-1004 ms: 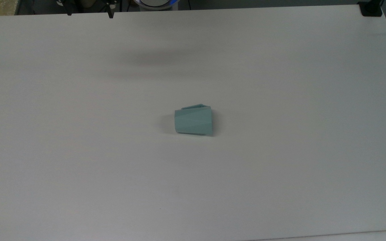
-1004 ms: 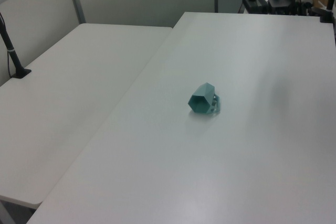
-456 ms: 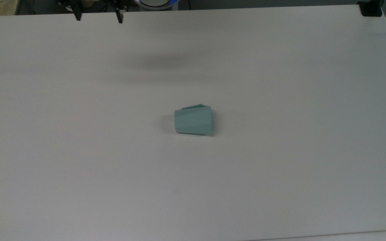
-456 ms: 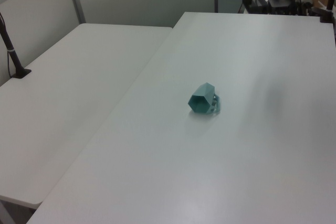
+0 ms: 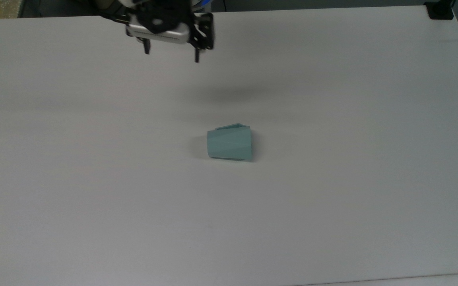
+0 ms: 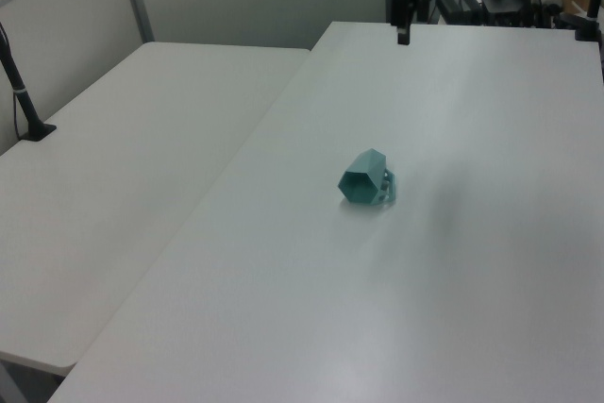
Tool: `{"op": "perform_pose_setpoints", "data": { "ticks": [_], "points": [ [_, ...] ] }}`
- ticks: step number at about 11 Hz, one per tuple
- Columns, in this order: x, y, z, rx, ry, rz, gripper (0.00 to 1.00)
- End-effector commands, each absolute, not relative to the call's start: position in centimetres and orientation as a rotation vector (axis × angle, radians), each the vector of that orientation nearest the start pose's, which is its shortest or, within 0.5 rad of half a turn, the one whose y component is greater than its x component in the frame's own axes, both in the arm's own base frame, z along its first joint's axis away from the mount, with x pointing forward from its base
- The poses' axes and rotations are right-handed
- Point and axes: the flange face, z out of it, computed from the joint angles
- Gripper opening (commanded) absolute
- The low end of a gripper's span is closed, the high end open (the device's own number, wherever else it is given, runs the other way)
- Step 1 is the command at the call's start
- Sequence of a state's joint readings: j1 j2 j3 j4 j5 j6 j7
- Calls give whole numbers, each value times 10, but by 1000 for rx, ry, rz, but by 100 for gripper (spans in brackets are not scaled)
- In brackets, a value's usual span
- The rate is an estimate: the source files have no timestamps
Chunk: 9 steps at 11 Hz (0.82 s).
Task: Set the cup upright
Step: 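Swing the open gripper over beside the teal cup's open rim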
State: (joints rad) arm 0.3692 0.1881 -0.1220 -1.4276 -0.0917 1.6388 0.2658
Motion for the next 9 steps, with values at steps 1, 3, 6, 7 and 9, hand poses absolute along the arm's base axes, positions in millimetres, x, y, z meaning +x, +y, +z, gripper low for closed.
{"op": "perform_pose_setpoints", "data": {
  "ticks": [1, 3, 6, 7, 9],
  "points": [
    [611, 230, 573, -3344, 71, -177, 100],
    [602, 281, 548, -3473, 17, -270, 100],
    [598, 334, 507, -3613, -18, -422, 100],
    [592, 349, 500, -3662, -82, -487, 100],
    [581, 376, 482, -3739, -127, -630, 100]
  ]
}}
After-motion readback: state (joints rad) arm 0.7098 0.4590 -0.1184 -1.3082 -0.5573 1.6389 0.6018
